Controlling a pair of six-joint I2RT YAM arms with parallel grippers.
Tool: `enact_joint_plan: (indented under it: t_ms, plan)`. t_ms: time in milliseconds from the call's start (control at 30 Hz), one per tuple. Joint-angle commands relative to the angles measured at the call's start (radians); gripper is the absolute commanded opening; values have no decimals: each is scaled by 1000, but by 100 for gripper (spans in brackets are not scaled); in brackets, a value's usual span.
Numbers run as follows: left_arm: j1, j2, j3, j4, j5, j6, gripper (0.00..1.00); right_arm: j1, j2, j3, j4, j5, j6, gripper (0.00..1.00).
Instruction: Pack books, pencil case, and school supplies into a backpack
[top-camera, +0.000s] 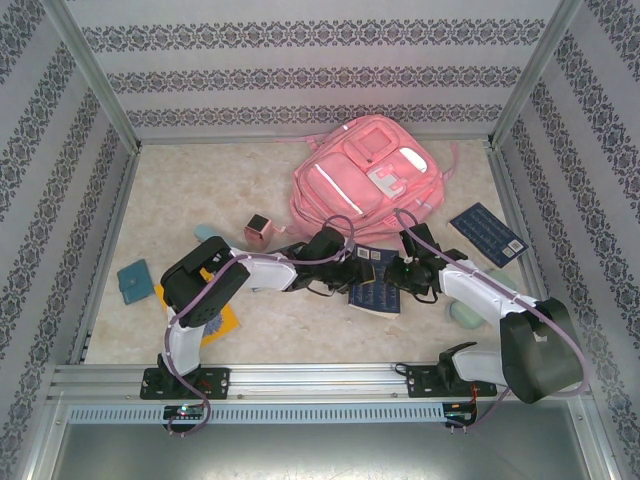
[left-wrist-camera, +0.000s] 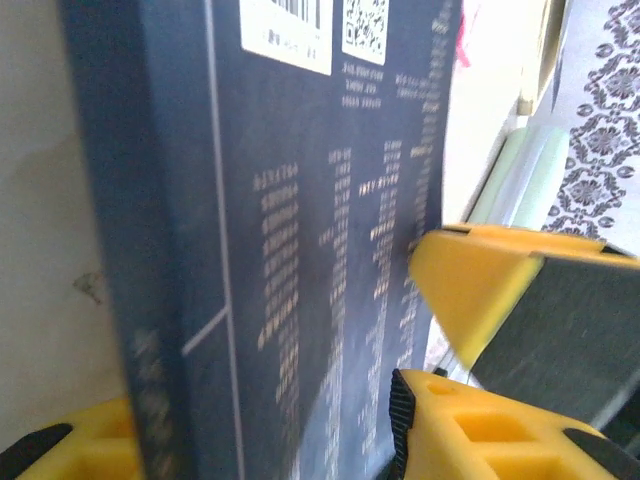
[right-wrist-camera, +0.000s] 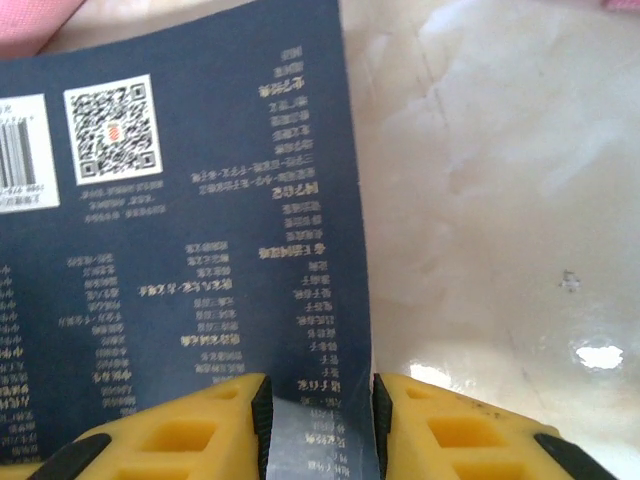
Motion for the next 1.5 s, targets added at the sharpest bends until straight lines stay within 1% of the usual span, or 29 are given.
enact_joint_plan:
  t_ms: [0, 33, 100, 167, 233, 267, 300, 500, 600, 700, 1000, 1167, 1267, 1400, 1467]
  plan:
    - [-7, -14, 21, 49, -25, 21, 41, 10, -17, 2, 15, -50, 16, 34]
    - [-7, -14, 22, 45, -26, 22, 39, 9, -18, 5, 12, -47, 14, 34]
    - [-7, -20, 25, 30, -29, 30, 30, 9, -22, 8, 2, -40, 9, 34]
    - [-7, -30, 30, -2, -38, 50, 18, 7, -29, 15, -10, -32, 2, 35]
    - [-7, -45, 35, -34, -37, 70, 6, 6, -42, 33, -33, -18, -12, 38]
    - [-6, -57, 35, -50, -41, 82, 2, 6, -52, 46, -49, -7, -24, 40]
    - [-6, -71, 31, -62, -44, 91, 0, 6, -61, 57, -59, 1, -35, 41]
    - [-2, -221, -10, -199, -112, 181, 0, 12, -99, 159, -84, 31, -143, 51]
    - [12, -314, -29, -292, -170, 225, 0, 27, -72, 223, -64, 39, -218, 52]
    - [46, -410, -60, -363, -224, 251, 0, 49, -9, 301, -52, 67, -276, 52]
    - [194, -692, -98, -646, -392, 328, 0, 141, 290, 577, -34, 152, -459, 53]
    - [285, -820, -124, -736, -428, 351, 0, 172, 475, 736, -59, 183, -533, 53]
    - [316, -859, -125, -767, -433, 365, 0, 184, 576, 823, -82, 211, -570, 54]
    - [343, -871, -112, -801, -431, 383, 0, 202, 692, 921, -108, 243, -613, 57]
    - [351, -871, -104, -814, -425, 389, 0, 208, 747, 970, -124, 284, -633, 57]
